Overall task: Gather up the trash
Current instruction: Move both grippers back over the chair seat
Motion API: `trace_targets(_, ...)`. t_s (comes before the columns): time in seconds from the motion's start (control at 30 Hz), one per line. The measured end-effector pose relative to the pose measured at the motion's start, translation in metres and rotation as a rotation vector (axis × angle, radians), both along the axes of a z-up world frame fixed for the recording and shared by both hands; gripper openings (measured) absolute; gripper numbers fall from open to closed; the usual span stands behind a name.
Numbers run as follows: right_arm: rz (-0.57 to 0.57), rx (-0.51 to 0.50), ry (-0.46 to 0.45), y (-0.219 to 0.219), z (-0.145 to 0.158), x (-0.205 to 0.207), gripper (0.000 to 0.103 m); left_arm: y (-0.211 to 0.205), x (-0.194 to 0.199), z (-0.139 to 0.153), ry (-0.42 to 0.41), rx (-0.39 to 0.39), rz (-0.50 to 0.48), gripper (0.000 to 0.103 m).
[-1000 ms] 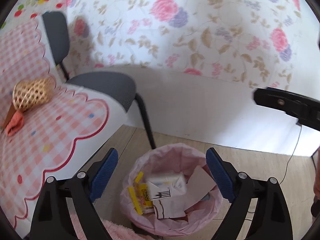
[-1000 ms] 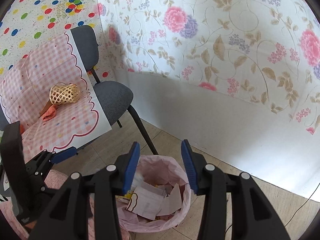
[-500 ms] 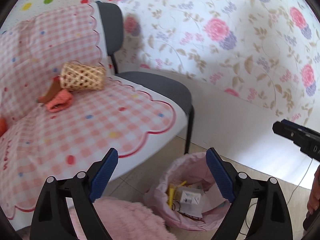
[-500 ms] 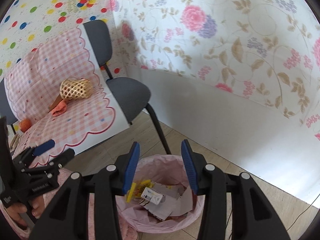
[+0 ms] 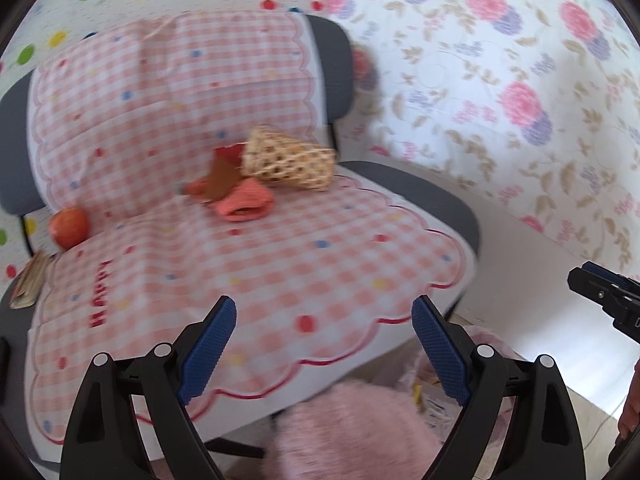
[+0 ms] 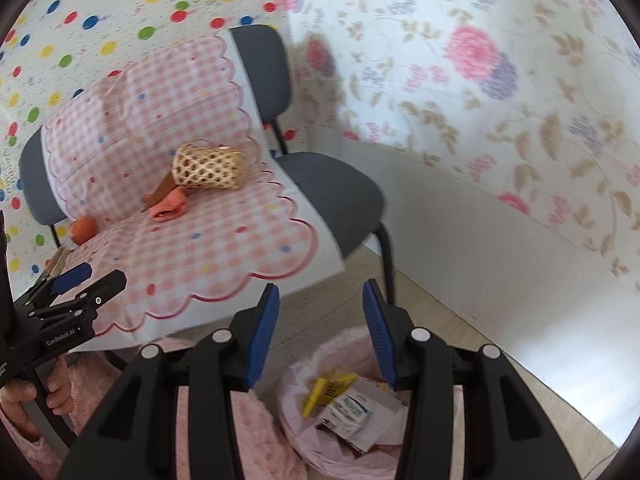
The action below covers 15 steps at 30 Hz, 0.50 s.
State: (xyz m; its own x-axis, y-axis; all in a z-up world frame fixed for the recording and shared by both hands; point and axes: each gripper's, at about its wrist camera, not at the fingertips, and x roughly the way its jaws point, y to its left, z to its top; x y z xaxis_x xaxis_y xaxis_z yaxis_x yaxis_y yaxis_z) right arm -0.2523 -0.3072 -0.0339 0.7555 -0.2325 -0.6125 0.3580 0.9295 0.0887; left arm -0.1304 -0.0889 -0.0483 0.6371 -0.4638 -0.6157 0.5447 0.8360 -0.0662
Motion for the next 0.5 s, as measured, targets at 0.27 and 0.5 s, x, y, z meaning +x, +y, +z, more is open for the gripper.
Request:
trace_targets(0.27,0.125,-0.011,0.002,0.028,0.010,0.059,0.047,0.056,0.048,0.015,-0.015,0.010,0.191,0.089)
trace_targets(0.5,0.228,-0.033,0.015,0.047,0.019,0.122,0.060,0.083,0.088,0.026,-0.003,0.011,0.294,0.089)
